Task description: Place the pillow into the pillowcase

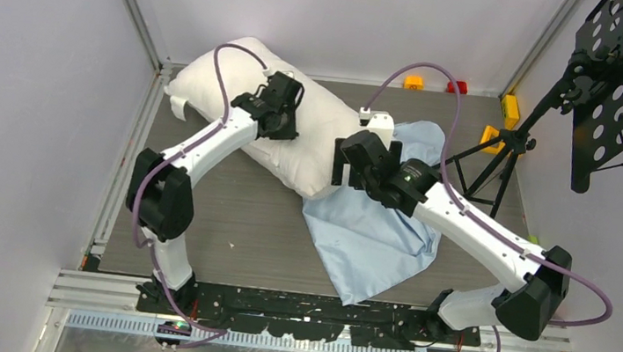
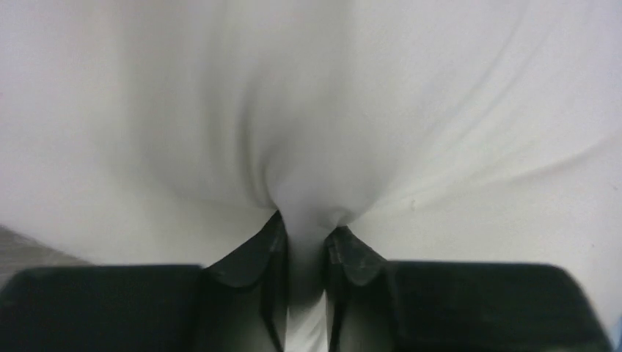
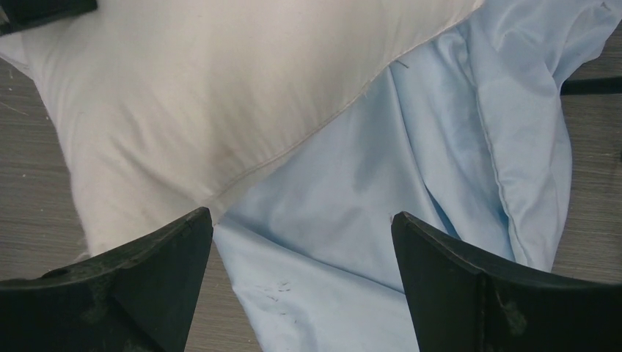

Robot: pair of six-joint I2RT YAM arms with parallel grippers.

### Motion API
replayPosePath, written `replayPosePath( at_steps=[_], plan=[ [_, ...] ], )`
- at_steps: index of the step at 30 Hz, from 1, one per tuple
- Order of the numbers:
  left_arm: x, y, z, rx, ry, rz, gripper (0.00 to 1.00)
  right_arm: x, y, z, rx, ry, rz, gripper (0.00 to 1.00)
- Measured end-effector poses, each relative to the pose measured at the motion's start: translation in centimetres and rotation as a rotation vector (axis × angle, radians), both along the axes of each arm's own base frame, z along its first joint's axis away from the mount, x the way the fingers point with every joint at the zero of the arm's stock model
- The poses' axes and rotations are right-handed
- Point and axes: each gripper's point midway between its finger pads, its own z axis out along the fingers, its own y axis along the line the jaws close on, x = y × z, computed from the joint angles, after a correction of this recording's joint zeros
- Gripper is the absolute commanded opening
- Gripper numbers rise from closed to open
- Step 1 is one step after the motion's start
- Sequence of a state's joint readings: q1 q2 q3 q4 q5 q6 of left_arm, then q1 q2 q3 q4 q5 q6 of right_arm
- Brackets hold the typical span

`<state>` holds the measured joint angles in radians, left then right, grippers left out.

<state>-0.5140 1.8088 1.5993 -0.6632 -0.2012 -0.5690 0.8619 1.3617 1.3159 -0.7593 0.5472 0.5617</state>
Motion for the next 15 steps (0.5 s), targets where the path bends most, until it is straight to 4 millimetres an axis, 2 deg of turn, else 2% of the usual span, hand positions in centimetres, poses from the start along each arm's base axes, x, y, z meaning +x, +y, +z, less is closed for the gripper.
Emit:
replayPosePath(
  at_steps=[3,5,9,13,15],
  plan=[
    [-0.1,2.2,-0.2,-0.017,0.010,0.061,0.00,0.1,0.4,-0.8,-0.008,0.020,0.007,0.96],
    [-0.8,4.7,-0.4,-0.034,0.025,0.116,0.00,0.1,0.5,-1.1,-0.012,0.029,0.011,0.96],
    [-2.9,12.8,-0.3,-0.046,0.058,0.295,0.00,0.2,0.7,-1.6,-0.021,0.037,0.011,0.96],
    [-4.9,21.4,0.7,-0.020,0.049,0.509,0.00,0.5,0.6,-2.4,-0.040,0.053,0.002,0.96],
    [-5.9,24.7,1.1,-0.014,0.048,0.598,0.01,0.8,0.3,-2.9,-0.047,0.064,-0.009,0.96]
  ],
)
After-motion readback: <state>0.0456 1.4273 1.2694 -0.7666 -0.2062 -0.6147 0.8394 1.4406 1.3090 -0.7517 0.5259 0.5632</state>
